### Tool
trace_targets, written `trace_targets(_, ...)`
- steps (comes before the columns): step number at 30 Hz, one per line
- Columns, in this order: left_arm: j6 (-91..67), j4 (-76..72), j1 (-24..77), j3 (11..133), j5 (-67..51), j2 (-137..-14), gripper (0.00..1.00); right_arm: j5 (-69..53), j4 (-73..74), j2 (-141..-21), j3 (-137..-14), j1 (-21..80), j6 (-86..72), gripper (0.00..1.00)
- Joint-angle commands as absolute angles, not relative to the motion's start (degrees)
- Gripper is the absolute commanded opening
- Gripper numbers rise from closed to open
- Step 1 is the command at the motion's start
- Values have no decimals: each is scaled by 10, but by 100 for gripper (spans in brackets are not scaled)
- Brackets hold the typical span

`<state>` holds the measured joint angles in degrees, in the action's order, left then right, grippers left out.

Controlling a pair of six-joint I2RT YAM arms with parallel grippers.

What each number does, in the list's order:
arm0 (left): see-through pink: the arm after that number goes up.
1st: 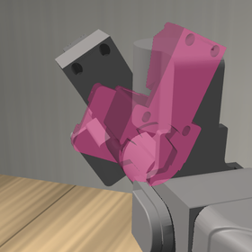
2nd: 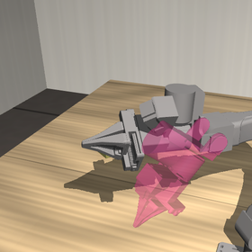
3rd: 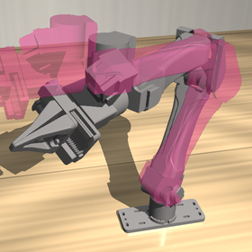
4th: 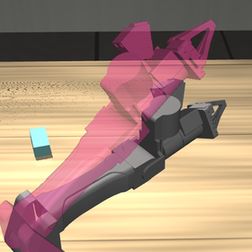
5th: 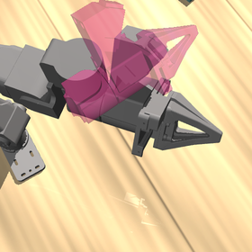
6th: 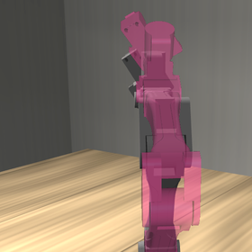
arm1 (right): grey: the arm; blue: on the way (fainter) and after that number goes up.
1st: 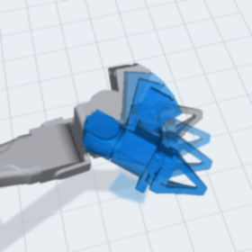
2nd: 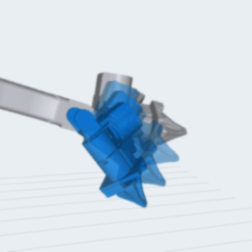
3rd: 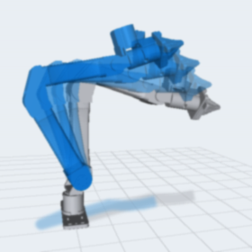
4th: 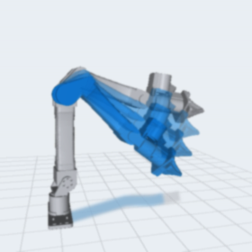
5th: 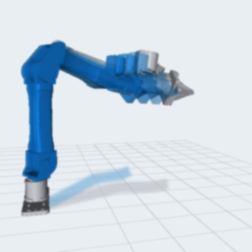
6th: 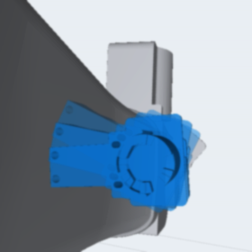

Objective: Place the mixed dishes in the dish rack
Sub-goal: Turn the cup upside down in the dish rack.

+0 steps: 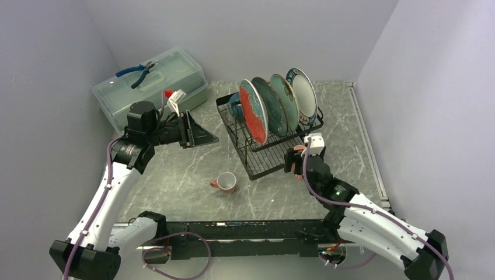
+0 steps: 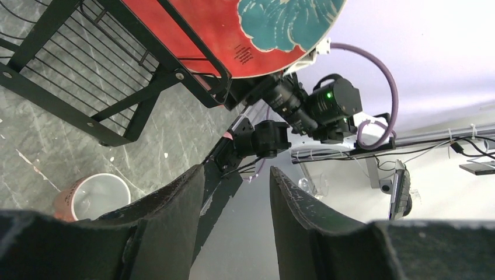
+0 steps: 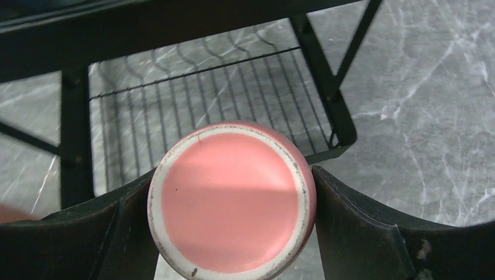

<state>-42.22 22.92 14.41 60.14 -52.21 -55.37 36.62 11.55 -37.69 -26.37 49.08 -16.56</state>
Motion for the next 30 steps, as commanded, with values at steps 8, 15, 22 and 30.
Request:
trace_targets(8,-398,223,140,613,-539,-569,49,275,-133,-479,-261,366,-209,0)
trace_targets(15,-398,224,139,612,-544,-573,48,318,-181,-533,-254,342,-293,0)
trace_targets(22,-412,209,139,603,-558,-576,47,377,-208,-570,-255,333,-376,0)
trace_targets(30,-424,201,139,593,-570,-576,45,423,-285,-575,-204,332,-452,0)
